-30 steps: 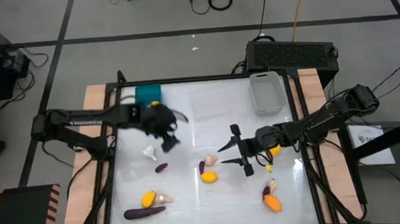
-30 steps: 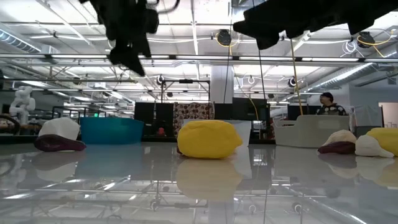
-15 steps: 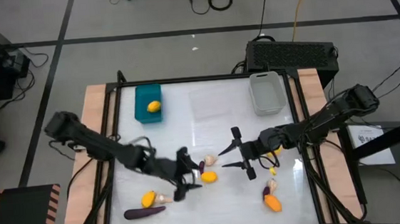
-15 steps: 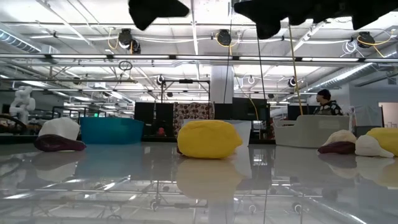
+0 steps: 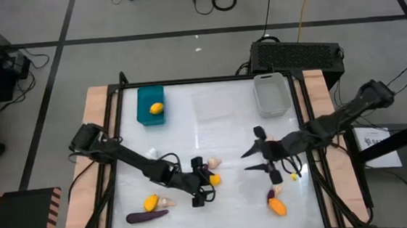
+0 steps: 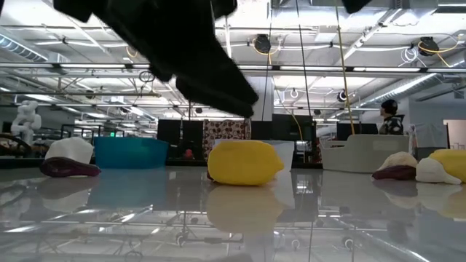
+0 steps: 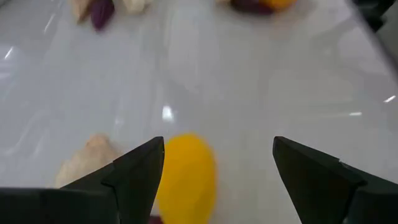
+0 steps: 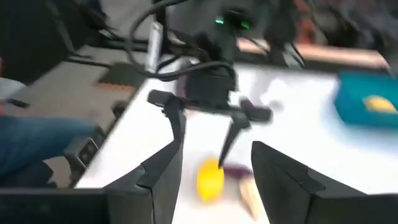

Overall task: Sort produce into baskets
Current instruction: Put the lemon into the blue bin

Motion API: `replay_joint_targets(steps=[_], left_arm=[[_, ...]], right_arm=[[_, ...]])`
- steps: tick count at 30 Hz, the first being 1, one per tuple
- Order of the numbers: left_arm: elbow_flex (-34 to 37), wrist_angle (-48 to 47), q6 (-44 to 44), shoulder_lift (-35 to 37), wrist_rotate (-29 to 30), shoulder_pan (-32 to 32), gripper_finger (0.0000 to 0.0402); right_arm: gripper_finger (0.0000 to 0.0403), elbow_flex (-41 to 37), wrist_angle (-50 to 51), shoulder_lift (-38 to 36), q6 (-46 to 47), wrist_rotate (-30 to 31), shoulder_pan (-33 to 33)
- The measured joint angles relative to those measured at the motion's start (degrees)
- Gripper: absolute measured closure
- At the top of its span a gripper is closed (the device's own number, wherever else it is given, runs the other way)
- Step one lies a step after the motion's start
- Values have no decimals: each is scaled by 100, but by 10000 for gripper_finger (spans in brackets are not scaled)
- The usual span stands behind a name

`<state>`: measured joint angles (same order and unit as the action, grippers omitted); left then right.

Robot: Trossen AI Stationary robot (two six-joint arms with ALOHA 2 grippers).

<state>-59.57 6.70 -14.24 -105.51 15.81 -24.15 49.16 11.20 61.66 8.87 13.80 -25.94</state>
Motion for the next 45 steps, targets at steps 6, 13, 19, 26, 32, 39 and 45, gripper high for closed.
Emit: replay_joint_targets(steps=[6, 13, 19, 26, 32, 39, 45], left_arm=[[-9, 63, -25, -298, 16, 102, 96], [-5, 217, -23, -523, 103, 206, 96], [-4, 190, -42, -652, 101, 206, 96], [-4, 192, -42, -660, 98, 206, 145], [-4, 208, -39, -659, 83, 206, 223], [-140, 229, -40, -304, 17, 195, 237], [-392, -997, -126, 710, 1010, 434, 228]], right_arm=[[218, 149, 1002, -61, 772, 923, -448], [218, 155, 954, -20, 940, 1042, -579], [218, 155, 963, 131, 1183, 1040, -647], [218, 155, 929, 362, 1212, 1172, -603], [218, 155, 691, 414, 1281, 1333, -464], [218, 155, 764, 436, 1878, 1309, -692], [218, 151, 885, 484, 2208, 1288, -994]])
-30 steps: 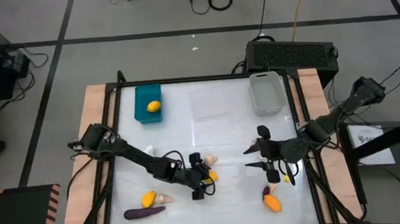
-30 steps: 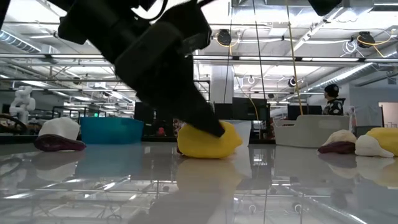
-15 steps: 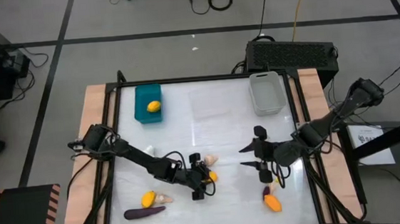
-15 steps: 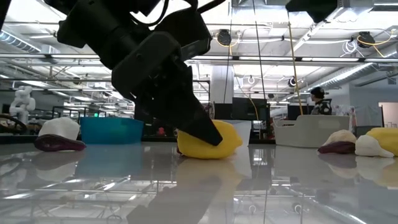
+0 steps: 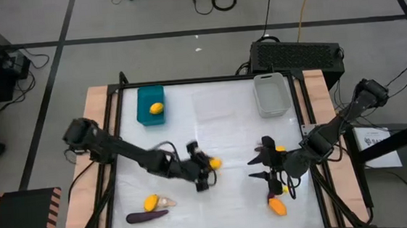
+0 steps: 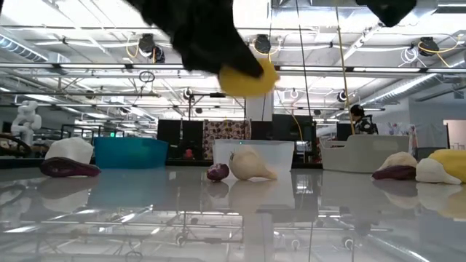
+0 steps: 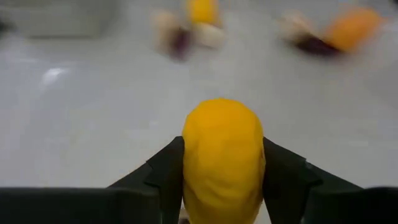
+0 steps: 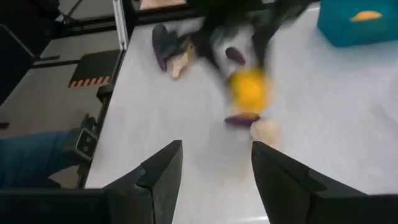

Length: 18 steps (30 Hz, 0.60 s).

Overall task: Sort produce into baskets
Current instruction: Put the lemon into the blue bin

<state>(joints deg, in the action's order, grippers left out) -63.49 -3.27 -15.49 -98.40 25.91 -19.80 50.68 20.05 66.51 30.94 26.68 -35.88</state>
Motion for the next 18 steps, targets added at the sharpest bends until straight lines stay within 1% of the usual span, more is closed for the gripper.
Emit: replay_joint_targets(steps=[3, 8, 13, 18], left_arm=[[-33, -808, -231, 622, 538, 253, 228], [-38, -2222, -740, 1521, 1141, 841, 227], [-21, -3858, -1406, 2071, 1269, 1808, 227], [143, -4735, -1422, 2116, 1136, 2870, 226]], right_arm=[[218, -2, 138, 10, 141, 0, -84], [218, -2, 308, 8, 312, 1, -98], [218, -2, 302, 4, 308, 17, -98], [218, -2, 305, 20, 540, 43, -98]])
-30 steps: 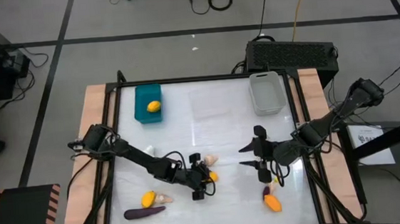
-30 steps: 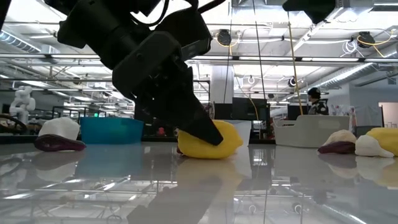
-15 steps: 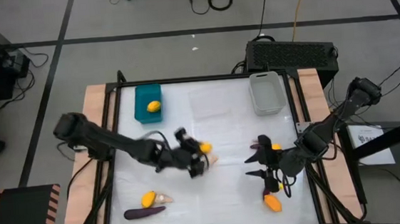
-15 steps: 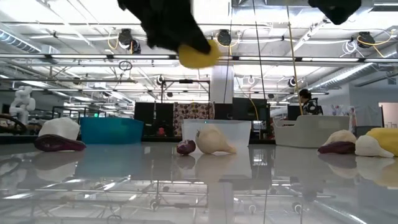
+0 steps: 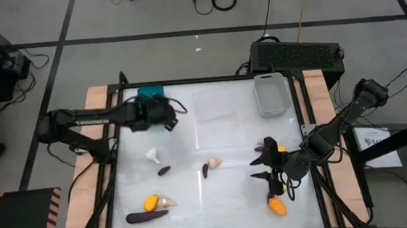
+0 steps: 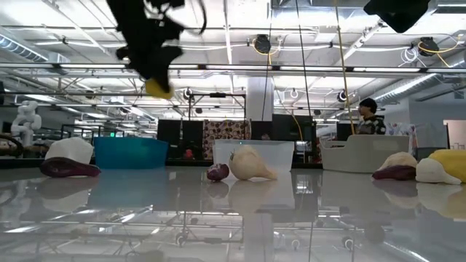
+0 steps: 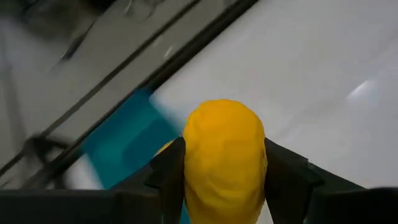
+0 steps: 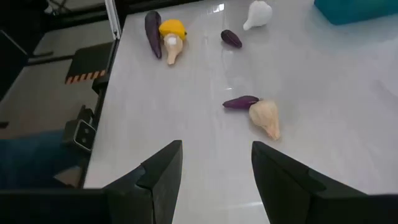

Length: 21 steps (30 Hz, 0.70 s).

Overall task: Sort produce into baskets
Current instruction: Put the lemon into the blue bin

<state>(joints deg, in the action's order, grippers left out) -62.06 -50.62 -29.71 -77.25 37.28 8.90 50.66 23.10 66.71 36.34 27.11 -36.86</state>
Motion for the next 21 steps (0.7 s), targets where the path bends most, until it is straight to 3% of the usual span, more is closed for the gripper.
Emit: replay_joint_targets(steps=[11, 21], left_arm=[[253, -87, 338, -141, -990, 2071, 226], [253, -47, 967, -141, -686, 2586, 226]], right_arm=[[218, 4, 52, 716, 721, -53, -155], [218, 4, 45, 919, 758, -20, -146]])
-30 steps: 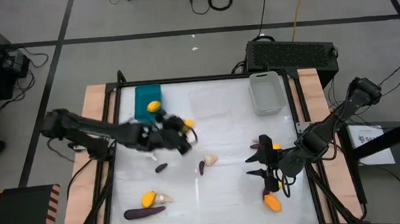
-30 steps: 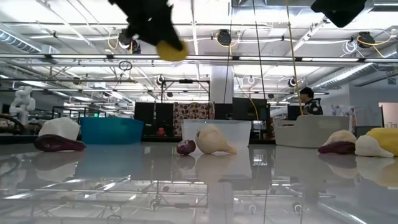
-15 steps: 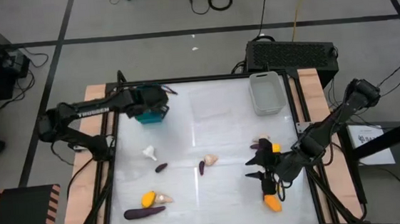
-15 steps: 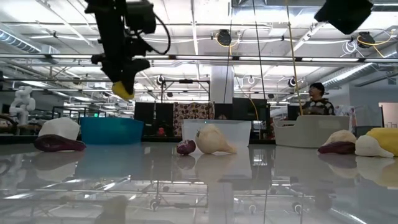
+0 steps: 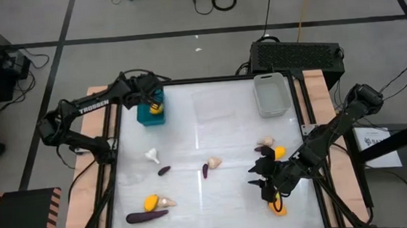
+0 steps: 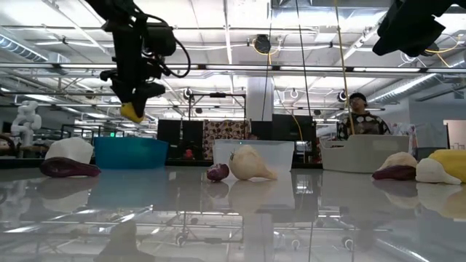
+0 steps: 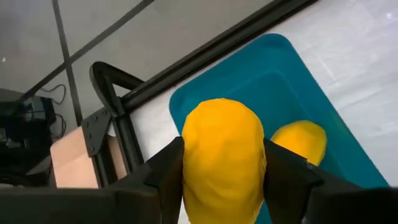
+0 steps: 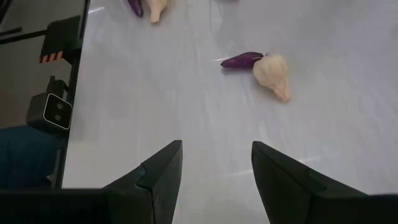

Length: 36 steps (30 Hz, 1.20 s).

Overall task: Sort produce into baskets
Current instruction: Put the lemon into the blue bin

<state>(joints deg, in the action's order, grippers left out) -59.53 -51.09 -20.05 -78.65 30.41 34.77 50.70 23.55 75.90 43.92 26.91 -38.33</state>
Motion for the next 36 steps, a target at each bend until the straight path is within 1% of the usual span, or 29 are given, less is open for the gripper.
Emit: replay_joint_targets(steps=[3, 5, 12, 15, 18, 21, 22, 24, 26, 29, 32, 36], left_arm=[[0, 10, 171, 0, -43, 41, 222], [0, 10, 203, 0, -56, 50, 209], [-2, 103, 249, 0, -58, 51, 120], [-2, 127, 255, 0, -57, 50, 94], [-2, 127, 253, 0, -57, 50, 81], [-4, 127, 252, 1, -176, 48, 80], [-4, 129, 251, 1, -270, 48, 80], [-4, 205, 286, 2, -670, 30, 79], [-4, 366, 281, 2, -1263, -27, 79], [-4, 768, 258, 2, -2140, -258, 79], [-4, 1330, 236, 2, -2666, -649, 79], [-4, 2363, 239, 2, -3162, -1432, 79]], right_arm=[[218, 0, 2, 0, 8, 1, 2], [218, 0, 2, 0, 88, 3, 2], [218, 0, 9, 0, 363, 5, -96], [218, 0, 9, 0, 365, 3, -158], [218, 0, 7, 0, 364, 3, -181], [218, 0, 9, 0, 359, 5, -181], [218, 0, 9, 0, 355, 3, -181], [218, 0, 38, 0, 345, -8, -181], [218, 0, 137, 0, 345, -45, -181], [218, 0, 279, -1, 362, -271, -181], [218, 0, 377, -2, 598, -507, -181], [218, 0, 494, -2, 845, -650, -192]])
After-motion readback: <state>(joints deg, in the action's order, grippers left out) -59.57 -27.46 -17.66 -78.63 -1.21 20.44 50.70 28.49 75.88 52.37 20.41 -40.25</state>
